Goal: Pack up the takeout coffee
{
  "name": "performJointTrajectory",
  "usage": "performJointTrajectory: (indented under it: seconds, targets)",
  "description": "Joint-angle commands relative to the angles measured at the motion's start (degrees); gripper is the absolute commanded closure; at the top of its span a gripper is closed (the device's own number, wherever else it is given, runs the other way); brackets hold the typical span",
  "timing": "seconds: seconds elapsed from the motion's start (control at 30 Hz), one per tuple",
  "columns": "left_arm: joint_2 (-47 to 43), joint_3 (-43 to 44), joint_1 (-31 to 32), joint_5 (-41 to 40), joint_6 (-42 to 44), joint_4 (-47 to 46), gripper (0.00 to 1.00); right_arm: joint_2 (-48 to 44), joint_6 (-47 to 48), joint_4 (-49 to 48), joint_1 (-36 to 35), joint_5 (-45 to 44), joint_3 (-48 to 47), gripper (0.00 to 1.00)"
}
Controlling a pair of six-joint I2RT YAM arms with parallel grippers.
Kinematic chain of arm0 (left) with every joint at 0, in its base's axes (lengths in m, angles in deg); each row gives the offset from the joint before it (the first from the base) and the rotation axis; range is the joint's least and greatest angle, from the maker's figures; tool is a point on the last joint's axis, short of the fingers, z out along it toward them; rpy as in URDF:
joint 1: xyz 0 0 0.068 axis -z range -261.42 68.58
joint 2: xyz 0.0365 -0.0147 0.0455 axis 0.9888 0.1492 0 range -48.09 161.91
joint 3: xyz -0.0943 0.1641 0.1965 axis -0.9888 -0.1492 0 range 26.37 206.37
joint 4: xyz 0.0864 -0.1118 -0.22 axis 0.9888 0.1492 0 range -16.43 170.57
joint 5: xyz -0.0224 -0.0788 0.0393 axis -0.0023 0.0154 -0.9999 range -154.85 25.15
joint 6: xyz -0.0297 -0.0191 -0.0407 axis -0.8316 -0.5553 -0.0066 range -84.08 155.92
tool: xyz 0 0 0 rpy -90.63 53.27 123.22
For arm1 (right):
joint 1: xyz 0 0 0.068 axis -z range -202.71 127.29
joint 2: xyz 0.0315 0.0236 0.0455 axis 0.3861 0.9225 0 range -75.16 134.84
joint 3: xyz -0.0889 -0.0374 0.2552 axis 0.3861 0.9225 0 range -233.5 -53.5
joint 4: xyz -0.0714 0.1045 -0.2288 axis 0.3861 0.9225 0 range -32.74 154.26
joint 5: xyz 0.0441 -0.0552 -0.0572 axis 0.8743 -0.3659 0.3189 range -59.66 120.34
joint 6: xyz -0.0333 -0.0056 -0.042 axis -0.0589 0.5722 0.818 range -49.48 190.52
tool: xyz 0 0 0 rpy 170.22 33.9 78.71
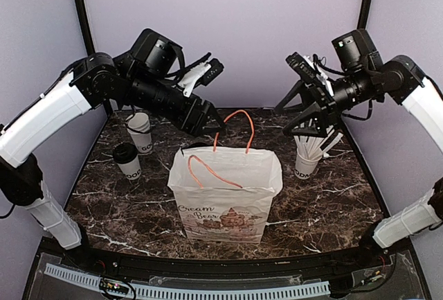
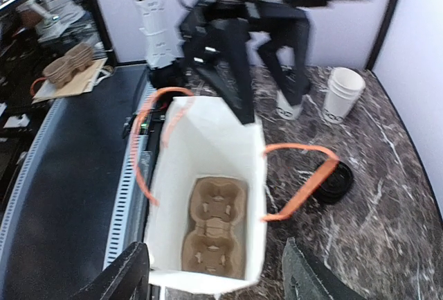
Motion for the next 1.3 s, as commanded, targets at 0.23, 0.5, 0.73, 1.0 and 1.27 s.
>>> performJointTrajectory:
  seconds: [0.23, 0.5, 0.73, 1.0, 1.27]
  targets:
    - [10.6, 6.8, -0.9, 5.9, 1.7, -0.1, 0.48, -0.3, 3.0, -1.8, -11.9, 0.1, 4.6, 0.34]
    - [9.7, 4.3, -1.1, 5.6, 4.9, 7.8, 0.46, -5.0, 4.3, -2.6, -11.1, -6.6, 9.4, 0.37]
    - [2.1, -4.3, -1.2, 2.5, 7.7, 5.6, 0.42, -6.5, 4.7, -3.6, -2.6, -5.3, 13.9, 0.39]
    - [-4.8, -3.0, -1.1, 7.1, 8.4, -4.3, 0.40, -1.9, 5.9, -0.3, -1.0, 0.3, 9.9, 0.39]
    - [-3.7, -3.5, -4.2, -1.0, 6.3, -1.8, 0.30, 5.3, 7.4, 3.4, -9.2, 8.9, -0.2, 0.38]
